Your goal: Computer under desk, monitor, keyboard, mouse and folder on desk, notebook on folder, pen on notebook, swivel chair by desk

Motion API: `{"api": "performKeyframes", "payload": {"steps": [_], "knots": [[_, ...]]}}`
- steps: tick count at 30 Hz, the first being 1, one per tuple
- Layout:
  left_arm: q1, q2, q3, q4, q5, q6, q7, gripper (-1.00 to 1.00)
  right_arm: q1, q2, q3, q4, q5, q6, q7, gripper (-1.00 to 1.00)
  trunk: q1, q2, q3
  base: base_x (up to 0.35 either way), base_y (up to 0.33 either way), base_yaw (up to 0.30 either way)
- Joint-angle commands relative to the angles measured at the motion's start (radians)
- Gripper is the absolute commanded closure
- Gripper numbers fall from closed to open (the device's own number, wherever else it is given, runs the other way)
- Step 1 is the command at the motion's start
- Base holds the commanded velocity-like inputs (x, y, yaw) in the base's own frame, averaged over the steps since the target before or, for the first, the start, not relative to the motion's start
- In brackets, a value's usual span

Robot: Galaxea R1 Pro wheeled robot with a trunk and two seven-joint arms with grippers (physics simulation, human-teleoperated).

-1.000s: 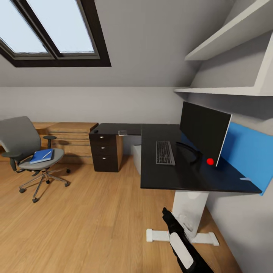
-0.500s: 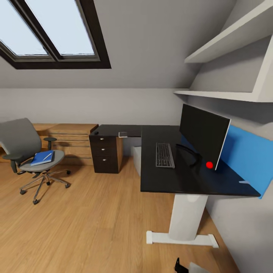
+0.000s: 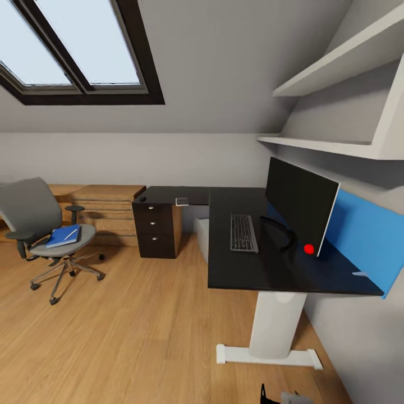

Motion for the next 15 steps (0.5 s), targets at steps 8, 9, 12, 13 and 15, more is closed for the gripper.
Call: {"api": "performKeyframes", "payload": {"steps": [8,9,12,13,15], "knots": [[-0.001,-0.003,-0.005,-0.001,-0.082,-0.011,0.004,-1.0,0.001,-0.008,0.019,0.004,0.041,-0.004,0.001,-1.0,-0.019,0.035,0.015,0.0,0.0,0.0],[-0.001,-0.006,-0.005,-0.001,-0.084,-0.011,0.004,-1.0,0.001,-0.008,0.02,0.004,0.045,-0.004,0.002,-1.0,-0.019,0.035,0.015,0.0,0.0,0.0],[-0.001,-0.008,-0.003,0.002,-0.085,-0.011,0.004,-1.0,0.001,-0.007,0.02,0.004,0.046,-0.005,0.002,-1.0,-0.019,0.035,0.015,0.0,0.0,0.0],[-0.001,-0.008,-0.003,0.008,-0.085,-0.011,0.004,-1.0,0.001,-0.007,0.021,0.004,0.046,-0.004,0.002,-1.0,-0.019,0.035,0.015,0.0,0.0,0.0],[-0.001,-0.009,0.0,0.037,-0.086,-0.011,0.002,-1.0,0.001,0.01,0.024,0.004,0.048,-0.004,0.002,-1.0,-0.019,0.035,0.015,0.187,0.227,0.106]]}}
